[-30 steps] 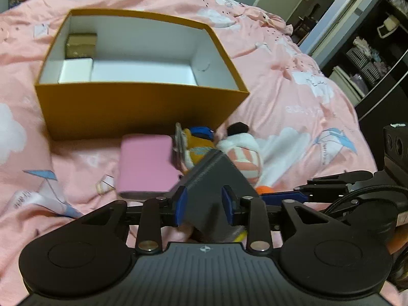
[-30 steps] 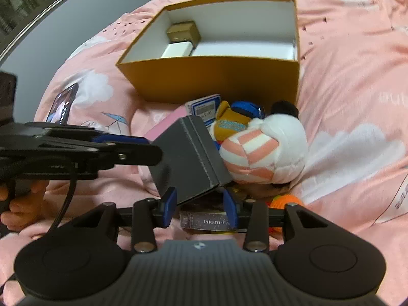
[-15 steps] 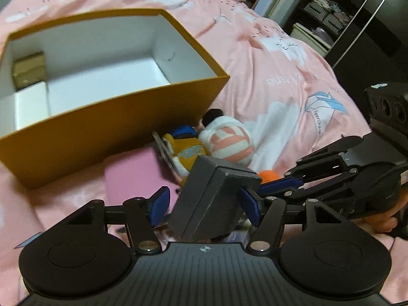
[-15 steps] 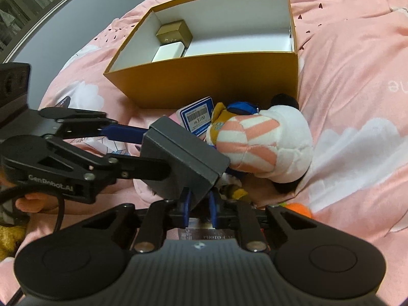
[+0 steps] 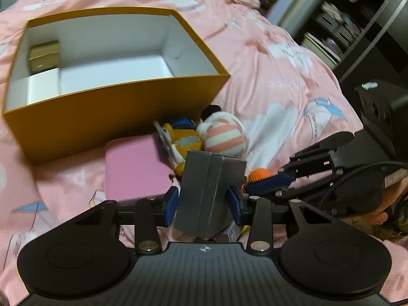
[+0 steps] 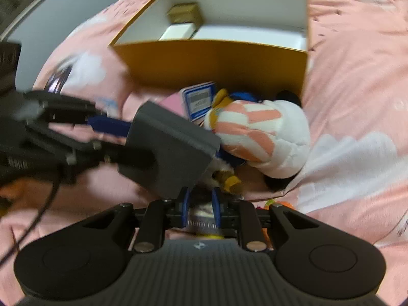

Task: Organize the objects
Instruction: 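Grasp the dark grey box with the left tool, then grasp the PHOTO CARD pack with the right tool while the left tool holds the grey box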

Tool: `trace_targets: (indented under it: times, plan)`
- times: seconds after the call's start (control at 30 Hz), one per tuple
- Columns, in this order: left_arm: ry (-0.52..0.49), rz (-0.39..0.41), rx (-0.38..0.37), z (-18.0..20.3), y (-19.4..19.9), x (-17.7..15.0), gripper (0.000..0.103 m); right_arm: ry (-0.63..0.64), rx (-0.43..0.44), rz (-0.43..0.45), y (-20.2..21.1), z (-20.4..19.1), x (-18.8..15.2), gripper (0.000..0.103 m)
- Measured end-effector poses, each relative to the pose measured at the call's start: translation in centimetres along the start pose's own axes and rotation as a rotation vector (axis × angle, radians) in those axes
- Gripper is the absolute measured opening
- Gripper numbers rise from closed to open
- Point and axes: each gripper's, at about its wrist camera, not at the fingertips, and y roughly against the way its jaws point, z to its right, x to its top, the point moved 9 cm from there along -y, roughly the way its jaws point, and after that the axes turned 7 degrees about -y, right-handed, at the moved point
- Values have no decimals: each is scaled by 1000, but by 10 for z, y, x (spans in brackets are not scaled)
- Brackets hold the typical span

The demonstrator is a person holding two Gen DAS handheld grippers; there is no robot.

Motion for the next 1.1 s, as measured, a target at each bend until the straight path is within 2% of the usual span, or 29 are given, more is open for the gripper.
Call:
trace_targets:
  times: [0.17, 0.37, 0.5, 0.67, 0.87, 0.97, 1.1]
  plan:
    - [87, 39, 56, -6, 22, -6, 43, 213, 6, -103, -8, -17, -14, 22]
    - [159, 45, 141, -14, 39, -19, 43, 433, -15, -208, -21, -28, -21, 35]
    - [204, 62, 146, -18, 42, -27, 43, 547, -41, -276, -28, -31, -28, 47]
    - [202, 73, 147, -18, 41, -28, 43, 616, -100, -295, -44, -29, -30, 49]
    - [221, 82, 129, -20, 41, -31, 43, 629, -120, -286, -55, -27, -32, 51]
    - [227, 91, 125, -21, 42, -32, 43, 618, -125, -274, -57, -24, -31, 48]
    - [237, 107, 119, -22, 45, -33, 43, 630, -141, -234, -43, -26, -25, 35]
